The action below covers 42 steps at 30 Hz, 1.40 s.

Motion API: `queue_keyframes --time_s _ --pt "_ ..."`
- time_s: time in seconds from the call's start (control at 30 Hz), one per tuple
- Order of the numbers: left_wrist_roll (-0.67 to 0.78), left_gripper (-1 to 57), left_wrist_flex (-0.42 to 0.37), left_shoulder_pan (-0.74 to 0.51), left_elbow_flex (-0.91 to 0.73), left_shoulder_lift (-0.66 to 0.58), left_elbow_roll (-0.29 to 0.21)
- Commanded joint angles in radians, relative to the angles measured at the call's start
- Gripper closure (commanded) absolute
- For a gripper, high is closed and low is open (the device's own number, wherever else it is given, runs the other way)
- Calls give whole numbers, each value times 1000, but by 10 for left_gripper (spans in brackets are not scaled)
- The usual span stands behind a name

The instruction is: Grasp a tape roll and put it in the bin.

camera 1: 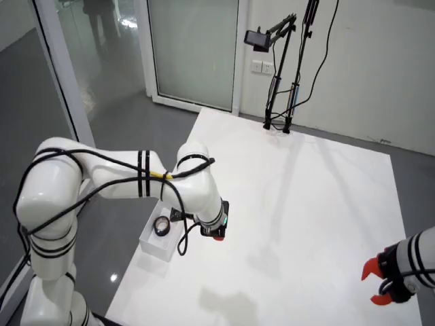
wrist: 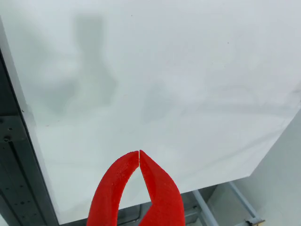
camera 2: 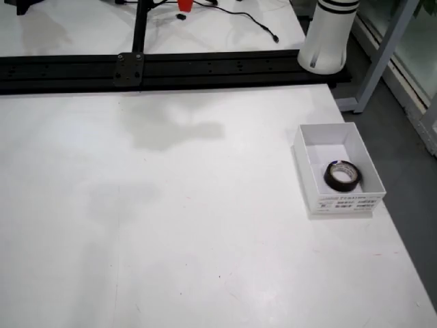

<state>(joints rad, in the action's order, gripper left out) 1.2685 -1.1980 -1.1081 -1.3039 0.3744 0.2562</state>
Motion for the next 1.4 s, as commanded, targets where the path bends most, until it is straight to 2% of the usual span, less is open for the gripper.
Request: queue_keyframes --time_s 0.03,0.8,1.4 --pt "0 567 0 -29 0 1 0" --pt "0 567 0 16 0 1 0" --pt "0 567 0 -6 0 1 0"
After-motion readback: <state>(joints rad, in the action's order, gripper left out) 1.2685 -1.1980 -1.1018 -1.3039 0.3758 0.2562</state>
